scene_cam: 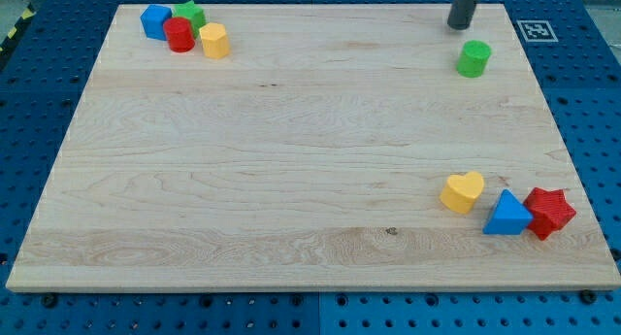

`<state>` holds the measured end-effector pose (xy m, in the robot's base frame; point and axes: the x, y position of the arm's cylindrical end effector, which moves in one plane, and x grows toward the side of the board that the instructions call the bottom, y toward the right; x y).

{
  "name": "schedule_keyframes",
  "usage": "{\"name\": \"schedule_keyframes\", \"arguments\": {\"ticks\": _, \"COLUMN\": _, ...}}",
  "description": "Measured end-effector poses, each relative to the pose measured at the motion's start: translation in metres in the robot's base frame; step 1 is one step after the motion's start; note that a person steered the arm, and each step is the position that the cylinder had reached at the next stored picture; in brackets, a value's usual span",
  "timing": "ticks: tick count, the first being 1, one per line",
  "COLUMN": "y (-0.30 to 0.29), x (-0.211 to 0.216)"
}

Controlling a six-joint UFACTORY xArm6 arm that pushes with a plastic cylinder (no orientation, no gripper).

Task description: Place the green circle above the yellow heart

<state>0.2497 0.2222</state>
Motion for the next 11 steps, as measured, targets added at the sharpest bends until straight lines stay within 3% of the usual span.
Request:
{"name": "schedule_keyframes", "arguments": {"ticks": 6, "y": 0.0, "x": 0.157}}
{"name": "schedule_keyframes", "arguments": {"ticks": 11, "y": -0.034, "x": 0.175}}
